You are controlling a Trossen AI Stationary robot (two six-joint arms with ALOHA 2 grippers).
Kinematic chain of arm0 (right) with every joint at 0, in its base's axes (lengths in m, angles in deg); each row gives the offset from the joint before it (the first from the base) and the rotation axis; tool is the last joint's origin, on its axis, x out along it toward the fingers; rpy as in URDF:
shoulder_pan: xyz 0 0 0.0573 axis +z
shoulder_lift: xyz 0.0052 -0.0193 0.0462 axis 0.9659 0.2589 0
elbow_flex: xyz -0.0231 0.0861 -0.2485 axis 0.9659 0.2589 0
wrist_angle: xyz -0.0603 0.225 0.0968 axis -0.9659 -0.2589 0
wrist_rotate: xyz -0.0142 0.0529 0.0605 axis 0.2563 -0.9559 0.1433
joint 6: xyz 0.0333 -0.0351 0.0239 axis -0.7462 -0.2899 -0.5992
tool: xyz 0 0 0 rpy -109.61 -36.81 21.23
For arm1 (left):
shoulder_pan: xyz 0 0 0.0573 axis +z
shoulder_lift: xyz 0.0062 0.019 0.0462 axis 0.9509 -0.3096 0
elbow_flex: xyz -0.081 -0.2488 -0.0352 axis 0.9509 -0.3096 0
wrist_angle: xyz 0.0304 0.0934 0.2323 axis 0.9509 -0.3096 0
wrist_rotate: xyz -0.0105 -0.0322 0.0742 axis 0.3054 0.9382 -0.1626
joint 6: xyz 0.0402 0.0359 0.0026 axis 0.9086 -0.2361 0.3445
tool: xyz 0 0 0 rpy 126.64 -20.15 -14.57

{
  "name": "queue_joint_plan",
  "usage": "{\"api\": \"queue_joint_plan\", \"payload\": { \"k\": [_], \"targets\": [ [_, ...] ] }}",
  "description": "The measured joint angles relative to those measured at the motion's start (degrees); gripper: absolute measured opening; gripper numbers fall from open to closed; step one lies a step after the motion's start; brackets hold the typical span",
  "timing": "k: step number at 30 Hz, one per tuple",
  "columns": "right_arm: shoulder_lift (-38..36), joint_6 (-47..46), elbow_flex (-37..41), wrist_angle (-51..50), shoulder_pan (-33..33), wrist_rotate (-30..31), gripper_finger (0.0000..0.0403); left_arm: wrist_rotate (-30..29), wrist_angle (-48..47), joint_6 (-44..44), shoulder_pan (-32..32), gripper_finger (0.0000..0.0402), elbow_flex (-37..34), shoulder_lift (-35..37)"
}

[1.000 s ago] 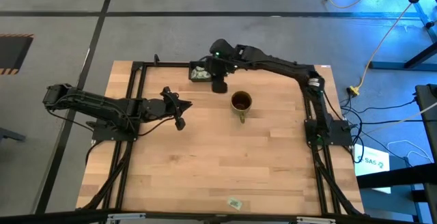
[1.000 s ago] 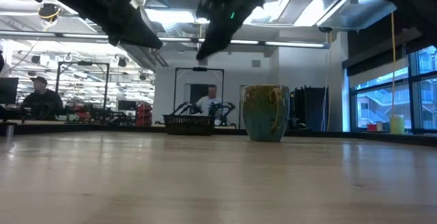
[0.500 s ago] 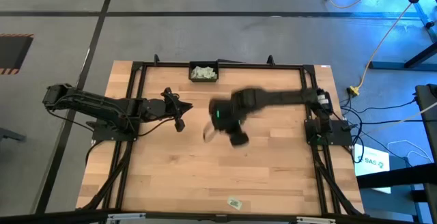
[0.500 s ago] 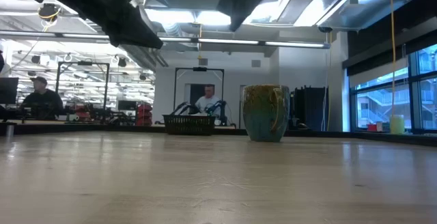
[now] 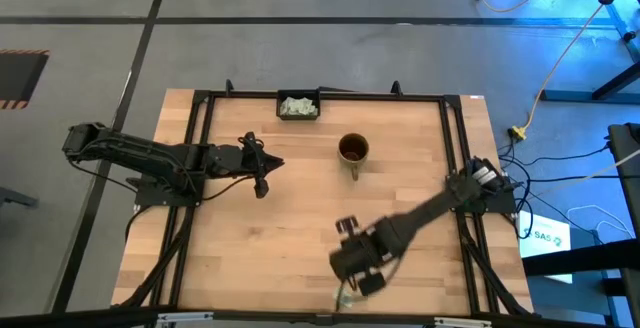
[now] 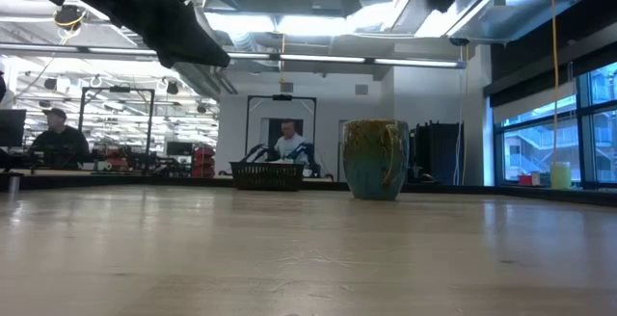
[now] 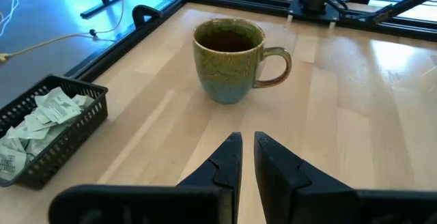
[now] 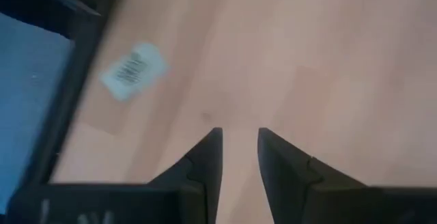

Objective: Pick and place Stevia / Truvia into bins
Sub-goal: Put the stevia packet into the black container

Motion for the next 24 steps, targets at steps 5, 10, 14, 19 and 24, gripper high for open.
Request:
{"api": "queue_joint_plan", "payload": {
  "k": [5, 10, 14, 19, 24],
  "targets": [
    [0.02, -0.29, 5.84, 14.71, 5.41, 0.03, 0.0097, 0.0, 0.0, 0.0, 0.0, 0.0033, 0.0, 0.0],
    [1.87, -4.35, 10.16, 20.34, 7.14, -0.11, 0.0097, 0.0, 0.02, 0.0, 0.0, 0.0033, 0.0, 0.0],
    [4.41, -3.18, 11.02, 21.29, 8.0, -0.9, 0.0097, -0.01, 0.02, 0.0, 0.0, 0.0033, 0.0, 0.0],
    [8.31, 0.15, 11.04, 22.13, 9.15, -4.07, 0.0097, 0.0, -0.39, 0.0, 0.0, 0.0033, 0.0, 0.0],
    [9.68, 0.36, 11.04, 22.83, 9.69, -4.52, 0.0097, -0.01, -1.1, 0.0, 0.0, 0.0033, 0.01, 0.0]
  ]
}}
